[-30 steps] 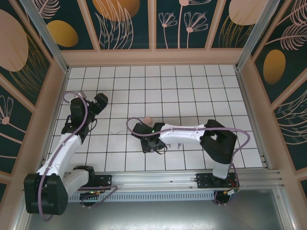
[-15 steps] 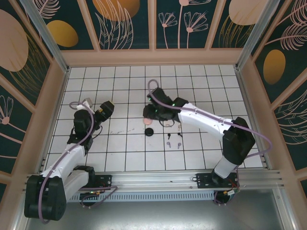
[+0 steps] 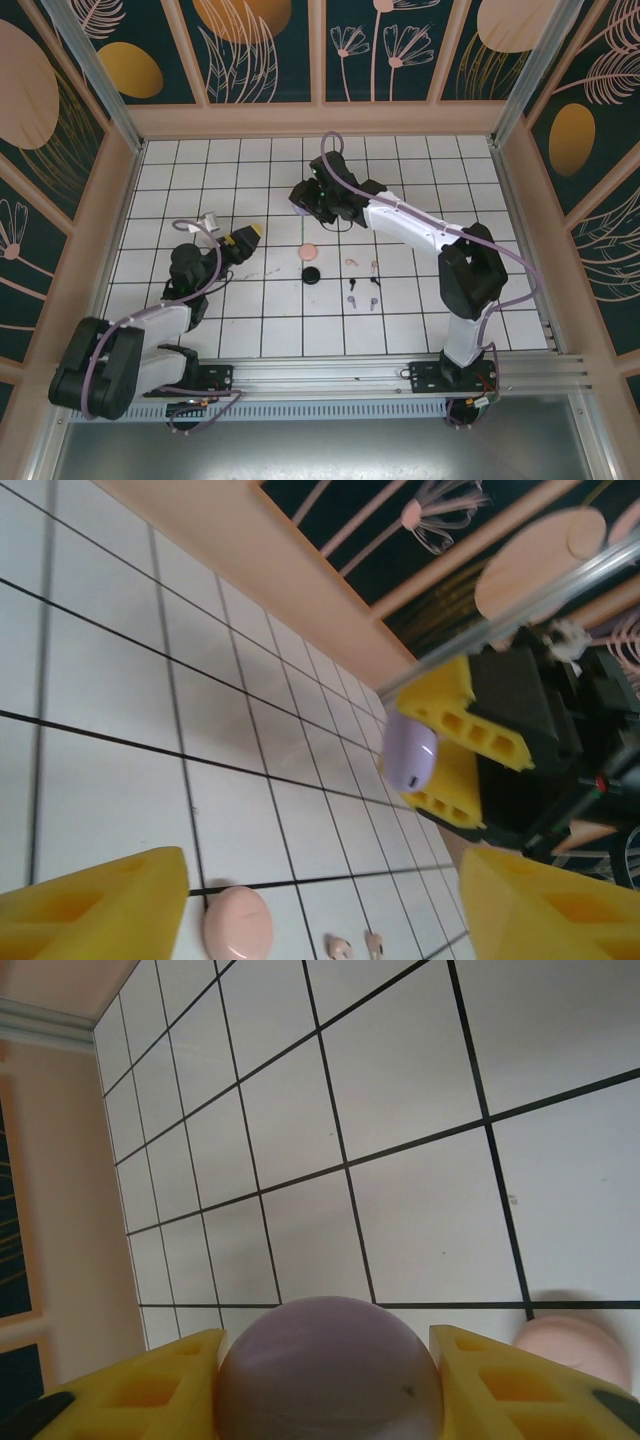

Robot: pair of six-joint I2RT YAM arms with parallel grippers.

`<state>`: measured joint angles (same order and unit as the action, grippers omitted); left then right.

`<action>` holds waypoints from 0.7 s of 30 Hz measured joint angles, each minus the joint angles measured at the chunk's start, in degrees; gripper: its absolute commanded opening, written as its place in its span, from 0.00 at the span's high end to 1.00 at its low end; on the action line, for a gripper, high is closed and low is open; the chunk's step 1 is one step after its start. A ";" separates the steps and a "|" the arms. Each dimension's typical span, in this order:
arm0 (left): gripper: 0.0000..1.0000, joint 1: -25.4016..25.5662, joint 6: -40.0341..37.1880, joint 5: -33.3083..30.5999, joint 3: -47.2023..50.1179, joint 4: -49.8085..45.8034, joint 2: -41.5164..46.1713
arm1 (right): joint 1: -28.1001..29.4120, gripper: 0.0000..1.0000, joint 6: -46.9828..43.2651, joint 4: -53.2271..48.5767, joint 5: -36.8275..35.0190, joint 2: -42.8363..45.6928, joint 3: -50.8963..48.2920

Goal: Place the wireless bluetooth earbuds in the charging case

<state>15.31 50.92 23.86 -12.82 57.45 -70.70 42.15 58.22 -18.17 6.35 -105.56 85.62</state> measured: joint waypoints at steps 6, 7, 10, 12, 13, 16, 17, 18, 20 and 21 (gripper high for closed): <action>0.39 4.98 -1.57 -0.31 -4.46 5.81 -8.00 | 0.37 0.64 2.58 0.07 0.15 -0.42 0.76; 0.40 5.53 -1.81 -0.46 -5.01 6.34 -8.85 | 0.46 0.64 2.82 0.07 0.13 -0.42 0.83; 0.41 7.54 -2.86 -0.94 -7.10 7.76 -11.98 | 0.61 0.64 3.72 0.07 0.15 -0.42 0.92; 0.41 8.83 -3.67 -1.38 -8.57 8.57 -14.14 | 0.72 0.64 3.96 0.07 0.15 -0.42 0.92; 0.41 9.27 -4.02 -1.57 -9.11 8.81 -14.88 | 0.74 0.64 4.09 0.07 0.15 -0.42 0.92; 0.43 10.51 -5.01 -2.16 -10.80 9.62 -17.20 | 0.81 0.64 4.33 0.07 0.15 -0.42 0.92; 0.44 10.78 -5.29 -2.32 -11.28 9.88 -17.97 | 0.83 0.64 4.37 0.07 0.15 -0.42 0.92; 0.45 10.97 -5.49 -2.47 -11.80 10.12 -18.78 | 0.92 0.64 4.55 0.07 0.15 -0.42 0.92; 0.46 11.26 -5.77 -2.89 -12.72 10.56 -20.15 | 1.07 0.64 4.79 0.07 0.17 -0.42 0.92; 0.47 11.30 -5.86 -2.99 -13.22 10.95 -20.94 | 1.16 0.64 4.94 0.07 0.17 -0.42 0.92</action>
<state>26.61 45.06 20.86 -26.04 68.40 -91.64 43.31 63.16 -18.11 6.52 -105.97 86.54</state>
